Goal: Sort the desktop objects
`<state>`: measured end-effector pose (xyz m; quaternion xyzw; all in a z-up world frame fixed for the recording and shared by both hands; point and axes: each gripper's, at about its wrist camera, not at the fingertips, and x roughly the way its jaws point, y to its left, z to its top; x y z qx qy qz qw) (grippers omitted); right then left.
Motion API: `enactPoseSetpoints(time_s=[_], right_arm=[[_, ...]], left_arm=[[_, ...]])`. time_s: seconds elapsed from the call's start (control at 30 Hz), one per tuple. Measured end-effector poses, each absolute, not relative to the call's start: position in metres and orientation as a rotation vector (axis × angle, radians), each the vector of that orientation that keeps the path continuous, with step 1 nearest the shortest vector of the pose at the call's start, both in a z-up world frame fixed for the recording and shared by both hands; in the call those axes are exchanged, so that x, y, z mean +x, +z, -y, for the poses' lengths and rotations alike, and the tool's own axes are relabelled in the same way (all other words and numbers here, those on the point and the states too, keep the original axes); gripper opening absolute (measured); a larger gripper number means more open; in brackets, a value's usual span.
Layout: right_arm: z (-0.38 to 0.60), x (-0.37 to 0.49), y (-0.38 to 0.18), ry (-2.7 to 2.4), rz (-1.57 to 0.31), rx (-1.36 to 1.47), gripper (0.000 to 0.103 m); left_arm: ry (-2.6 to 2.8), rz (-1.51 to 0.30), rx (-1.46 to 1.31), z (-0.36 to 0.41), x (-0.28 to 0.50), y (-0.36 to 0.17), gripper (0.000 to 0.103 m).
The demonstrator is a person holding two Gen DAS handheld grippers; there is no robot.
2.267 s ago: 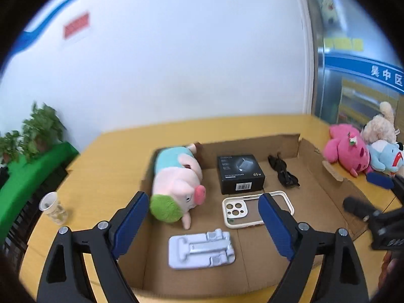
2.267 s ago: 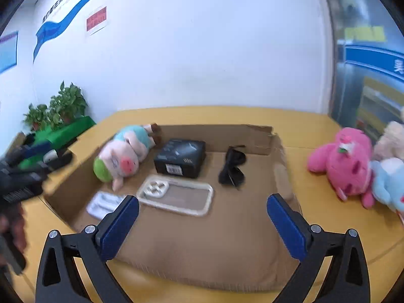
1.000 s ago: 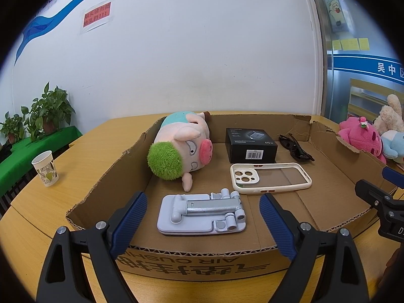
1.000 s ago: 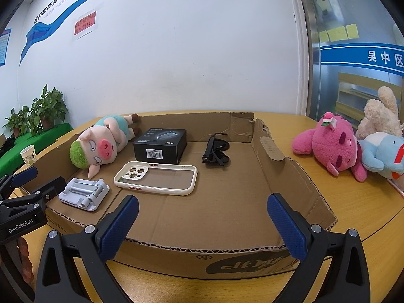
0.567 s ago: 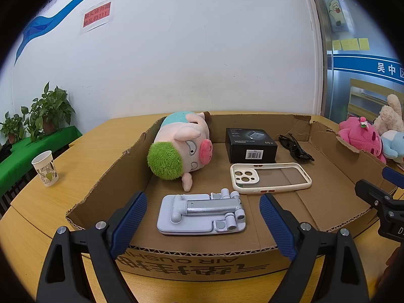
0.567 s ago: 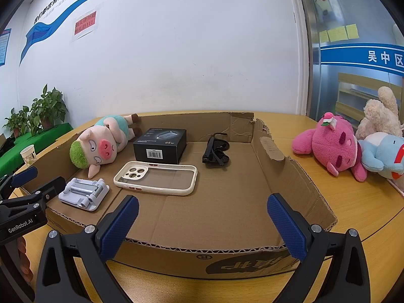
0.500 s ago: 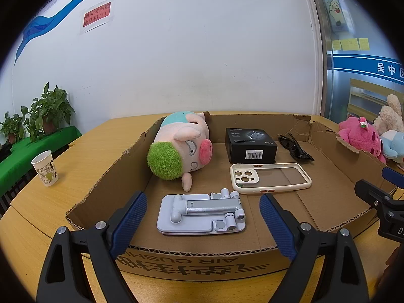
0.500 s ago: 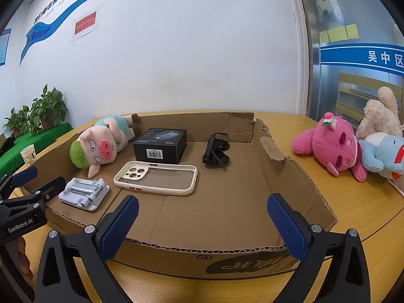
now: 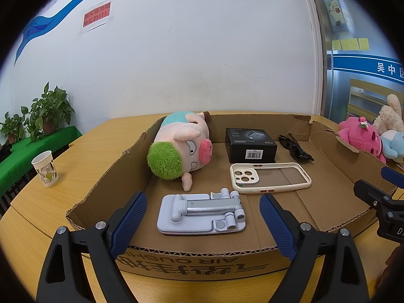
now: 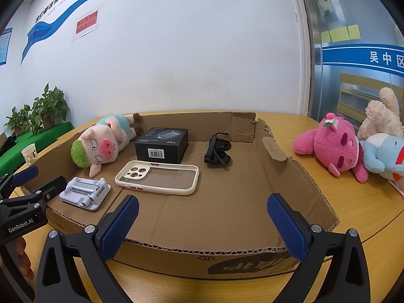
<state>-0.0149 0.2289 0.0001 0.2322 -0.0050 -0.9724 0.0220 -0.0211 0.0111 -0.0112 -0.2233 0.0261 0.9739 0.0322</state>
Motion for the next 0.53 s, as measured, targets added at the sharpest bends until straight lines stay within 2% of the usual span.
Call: enactPoseSetpoints(time_s=[0.53], right_arm=[[-0.2293,-0.0153,0.0002,-3.013,0.016,0.719,0.103]], left_arm=[[3.000,-0.079,-0.689,-0.0113,-0.0215,-0.0124,0.093]])
